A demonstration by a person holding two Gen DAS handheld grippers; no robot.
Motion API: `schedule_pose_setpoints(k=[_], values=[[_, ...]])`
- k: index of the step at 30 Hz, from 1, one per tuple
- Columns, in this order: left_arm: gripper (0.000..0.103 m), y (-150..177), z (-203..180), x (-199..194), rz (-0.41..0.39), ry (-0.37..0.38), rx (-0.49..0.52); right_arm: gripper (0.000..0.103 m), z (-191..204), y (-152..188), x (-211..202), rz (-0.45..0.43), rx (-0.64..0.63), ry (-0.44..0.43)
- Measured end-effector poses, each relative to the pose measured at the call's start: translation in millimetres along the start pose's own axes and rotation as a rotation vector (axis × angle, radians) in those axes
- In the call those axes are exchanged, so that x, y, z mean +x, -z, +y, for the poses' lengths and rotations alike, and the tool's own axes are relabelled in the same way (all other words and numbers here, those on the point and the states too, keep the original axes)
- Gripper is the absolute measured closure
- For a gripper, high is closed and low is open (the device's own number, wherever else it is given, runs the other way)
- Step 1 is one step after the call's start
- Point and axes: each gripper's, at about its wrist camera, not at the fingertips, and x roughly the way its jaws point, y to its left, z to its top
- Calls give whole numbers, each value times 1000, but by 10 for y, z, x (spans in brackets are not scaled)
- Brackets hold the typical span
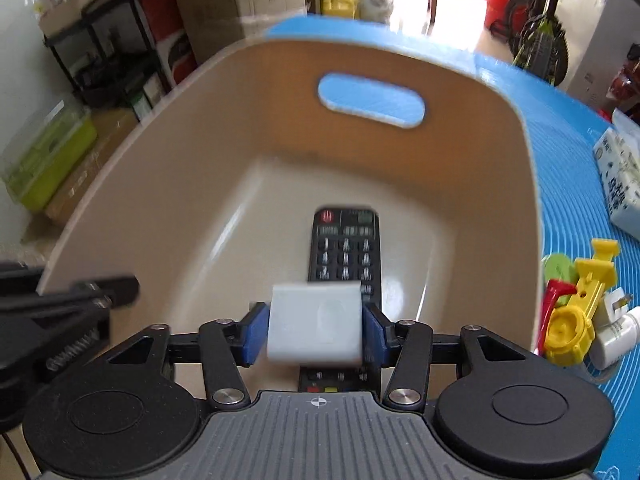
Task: Organize rigid objects
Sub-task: 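Carry the charger with the right gripper and release it into the bin, then return the right gripper to the mat and grasp the red action figure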
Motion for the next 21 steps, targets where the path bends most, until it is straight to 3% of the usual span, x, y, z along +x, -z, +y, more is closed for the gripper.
schedule_pose_setpoints(k=[4, 11, 16, 21], values=[[92, 3, -2, -1, 0, 1, 0, 36, -23, -19, -174, -44, 7, -13], [92, 7, 2, -7, 0, 4, -2, 35, -245, -37, -716, -215, 32, 15], [92, 7, 0, -8, 0, 4, -3, 33, -632, 0, -1070, -295, 121, 28], [92, 13, -7, -12, 0, 1, 0, 33, -1024, 87, -1238, -352, 184, 102]])
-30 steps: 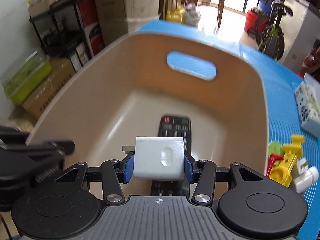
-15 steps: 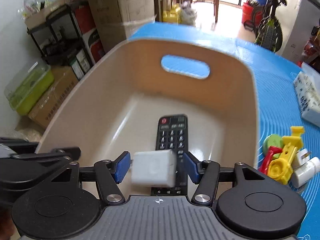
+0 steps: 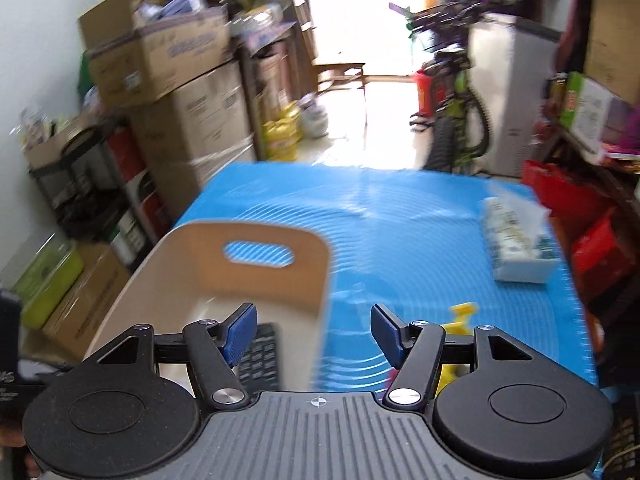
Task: Organize rigid objects
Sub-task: 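Return the right gripper to the mat and grasp the red action figure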
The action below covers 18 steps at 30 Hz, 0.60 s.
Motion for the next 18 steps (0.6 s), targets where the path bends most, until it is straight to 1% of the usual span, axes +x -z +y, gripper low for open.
schedule_pose_setpoints(k=[4, 6, 14, 18], values=[[92, 0, -6, -4, 1, 3, -6, 33, -225, 60, 54, 7, 33, 46], [92, 2, -21, -8, 0, 0, -4, 33, -283, 125, 119, 26, 33, 62], [92, -4, -9, -9, 0, -1, -3, 33, -413, 444, 552, 157, 78, 81], [92, -4, -10, -8, 0, -1, -4, 33, -456, 602, 721, 222, 109, 76]])
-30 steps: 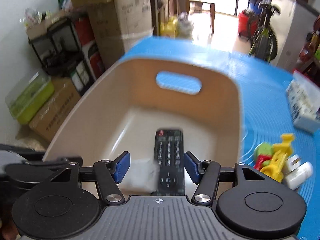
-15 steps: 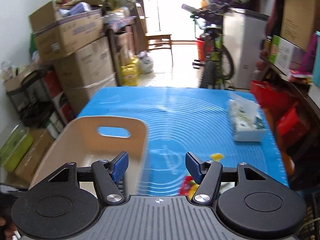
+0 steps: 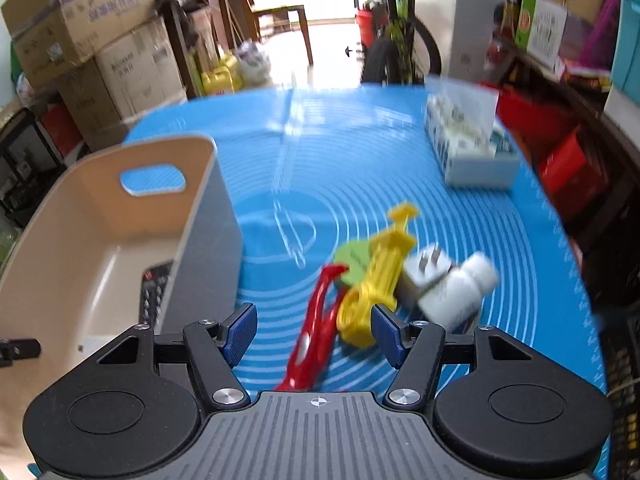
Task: Organize rigid objects
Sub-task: 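Return the right gripper to the mat and grasp the red action figure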
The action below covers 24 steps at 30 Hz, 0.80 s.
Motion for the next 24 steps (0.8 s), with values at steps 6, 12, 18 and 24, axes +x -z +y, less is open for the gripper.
schedule_pose_setpoints(k=[6, 12, 18, 24], values=[[92, 0, 0, 0, 0, -1, 1, 35, -69, 134, 275, 85, 56, 1], [91, -2, 9, -1, 0, -2, 2, 46, -118, 206, 437, 127, 114, -13], [91, -9, 31, -8, 0, -2, 4, 69, -23, 208, 428, 105, 59, -29], [91, -9, 31, -7, 0, -3, 4, 72, 4, 269, 294, 60, 23, -54]])
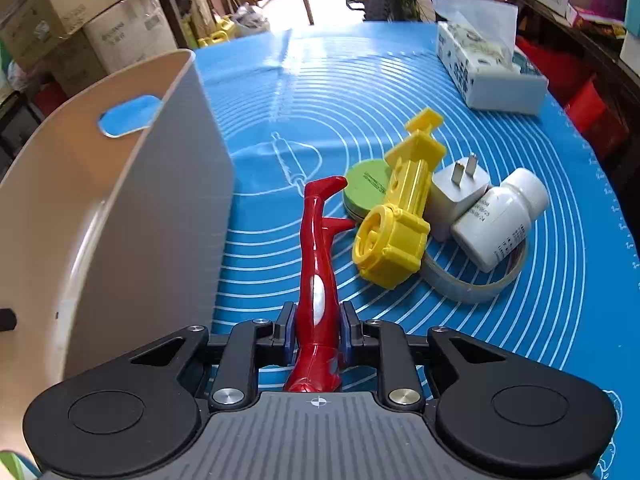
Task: Organize rigid objects
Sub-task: 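Return the right gripper to the mat and grasp the red action figure, then lift the red figure with the right gripper and drop it into the bin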
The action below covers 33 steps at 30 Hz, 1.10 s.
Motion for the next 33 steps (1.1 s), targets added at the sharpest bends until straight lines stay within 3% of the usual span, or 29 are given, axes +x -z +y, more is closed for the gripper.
schedule_pose_setpoints(k=[7, 13, 22, 27, 33], values=[[91, 3, 13, 0, 0, 2, -2, 72, 34, -47, -297, -60, 4, -42], [91, 2, 12, 1, 1, 1, -1, 72, 77, -244, -691, -167, 2, -54], [91, 7, 14, 8, 3, -1, 1, 72, 548, -573, -1153, -318, -84, -133], [91, 8, 15, 11, 3, 0, 1, 72, 877, -637, -1053, -306, -149, -176], [91, 6, 14, 12, 3, 0, 1, 72, 1213, -479, -692, -191, -213, -195]])
